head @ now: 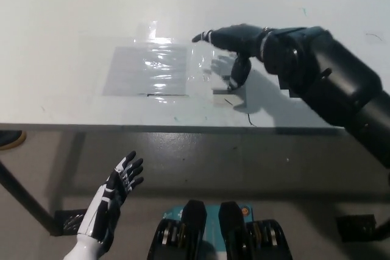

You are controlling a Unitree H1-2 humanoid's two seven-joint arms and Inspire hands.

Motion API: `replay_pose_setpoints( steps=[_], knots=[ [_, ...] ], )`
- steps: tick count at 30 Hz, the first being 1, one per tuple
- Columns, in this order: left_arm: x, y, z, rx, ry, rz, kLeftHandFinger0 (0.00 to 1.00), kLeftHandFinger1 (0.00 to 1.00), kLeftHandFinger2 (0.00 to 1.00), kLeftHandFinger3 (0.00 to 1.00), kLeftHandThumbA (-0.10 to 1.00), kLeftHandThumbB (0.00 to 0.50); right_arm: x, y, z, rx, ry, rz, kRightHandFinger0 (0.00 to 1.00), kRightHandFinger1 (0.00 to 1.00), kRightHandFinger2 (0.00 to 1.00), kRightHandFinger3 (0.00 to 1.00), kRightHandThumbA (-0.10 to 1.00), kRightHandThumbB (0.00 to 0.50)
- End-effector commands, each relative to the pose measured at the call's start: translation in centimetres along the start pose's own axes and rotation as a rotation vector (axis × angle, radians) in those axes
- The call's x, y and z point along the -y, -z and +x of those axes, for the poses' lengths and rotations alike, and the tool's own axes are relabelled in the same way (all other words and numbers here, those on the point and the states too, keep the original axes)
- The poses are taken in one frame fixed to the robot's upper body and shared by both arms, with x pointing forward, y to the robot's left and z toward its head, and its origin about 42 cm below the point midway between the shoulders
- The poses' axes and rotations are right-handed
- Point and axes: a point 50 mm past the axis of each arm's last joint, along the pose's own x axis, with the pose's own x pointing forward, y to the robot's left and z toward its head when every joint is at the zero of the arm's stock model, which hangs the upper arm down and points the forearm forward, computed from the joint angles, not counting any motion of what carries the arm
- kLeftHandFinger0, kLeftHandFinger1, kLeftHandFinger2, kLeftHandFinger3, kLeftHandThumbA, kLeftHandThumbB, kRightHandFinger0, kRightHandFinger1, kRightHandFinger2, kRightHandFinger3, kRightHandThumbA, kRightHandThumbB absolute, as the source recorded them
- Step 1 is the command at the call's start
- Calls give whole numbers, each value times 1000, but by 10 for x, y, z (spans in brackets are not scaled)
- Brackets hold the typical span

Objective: A white switch is kept at the centre of the table close to the robot and the robot uses its right hand to press it to turn it on

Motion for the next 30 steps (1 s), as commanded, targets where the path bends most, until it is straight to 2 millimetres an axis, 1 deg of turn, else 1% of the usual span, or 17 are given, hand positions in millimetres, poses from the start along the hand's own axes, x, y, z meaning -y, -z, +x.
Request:
replay_pose_setpoints(
  steps=[1, 2, 3, 5, 7, 11, 12, 13, 14, 16, 19, 22, 25, 30],
  knots=[
    [0, -12, 2, 64, 18, 9, 1000, 1000, 1000, 1000, 1000, 228, 11, -12, 4, 3, 7, -69, 1000, 1000, 1000, 1000, 1000, 322],
    [1, -11, 0, 61, 17, 7, 1000, 1000, 1000, 1000, 1000, 226, 7, -13, 5, 5, 1, -67, 1000, 1000, 1000, 1000, 1000, 320],
    [0, -12, 4, 67, 19, 10, 1000, 1000, 1000, 1000, 1000, 213, 3, -14, 7, 6, -1, -72, 1000, 1000, 1000, 1000, 1000, 322],
    [-1, -14, 8, 74, 22, 15, 1000, 1000, 1000, 1000, 1000, 205, 3, -14, 9, 3, -4, -82, 1000, 1000, 1000, 1000, 1000, 325],
    [-3, -14, 6, 62, 22, 14, 1000, 1000, 1000, 1000, 1000, 183, -7, -18, 13, 4, -38, -97, 1000, 1000, 1000, 1000, 1000, 332],
    [-4, -13, 5, 67, 25, 15, 1000, 1000, 1000, 1000, 1000, 188, -18, -15, 16, 8, -50, -97, 1000, 1000, 1000, 1000, 1000, 337],
    [-5, -13, 5, 67, 31, 14, 1000, 1000, 1000, 1000, 1000, 174, -21, -13, 17, 7, -52, -90, 1000, 1000, 1000, 1000, 1000, 341],
    [-5, -12, 6, 68, 37, 13, 1000, 1000, 1000, 1000, 1000, 176, -23, -12, 17, 5, -52, -84, 1000, 1000, 1000, 1000, 1000, 341],
    [-6, -12, 6, 69, 37, 14, 1000, 1000, 1000, 1000, 1000, 159, -24, -11, 17, 0, -55, -81, 1000, 1000, 1000, 1000, 1000, 329],
    [-6, -12, 7, 69, 32, 15, 1000, 1000, 1000, 1000, 1000, 151, -23, -8, 16, -4, -58, -89, 1000, 1000, 1000, 1000, 1000, 330],
    [-6, -13, 7, 68, 31, 21, 1000, 1000, 1000, 1000, 1000, 147, -25, -2, 15, -12, -60, -83, 1000, 1000, 1000, 1000, 1000, 348],
    [-8, -15, 10, 78, 26, 22, 1000, 1000, 1000, 1000, 1000, 148, -22, 4, 13, -20, -55, -82, 1000, 1000, 1000, 1000, 1000, 340],
    [-9, -13, 10, 78, 24, 22, 1000, 1000, 1000, 1000, 1000, 171, -21, 8, 10, -26, -60, -88, 1000, 1000, 1000, 1000, 1000, 339],
    [-8, -13, 10, 78, 28, 22, 1000, 1000, 1000, 1000, 1000, 150, -13, 14, 2, -35, -54, -98, 1000, 1000, 1000, 1000, 1000, 342]
  ],
)
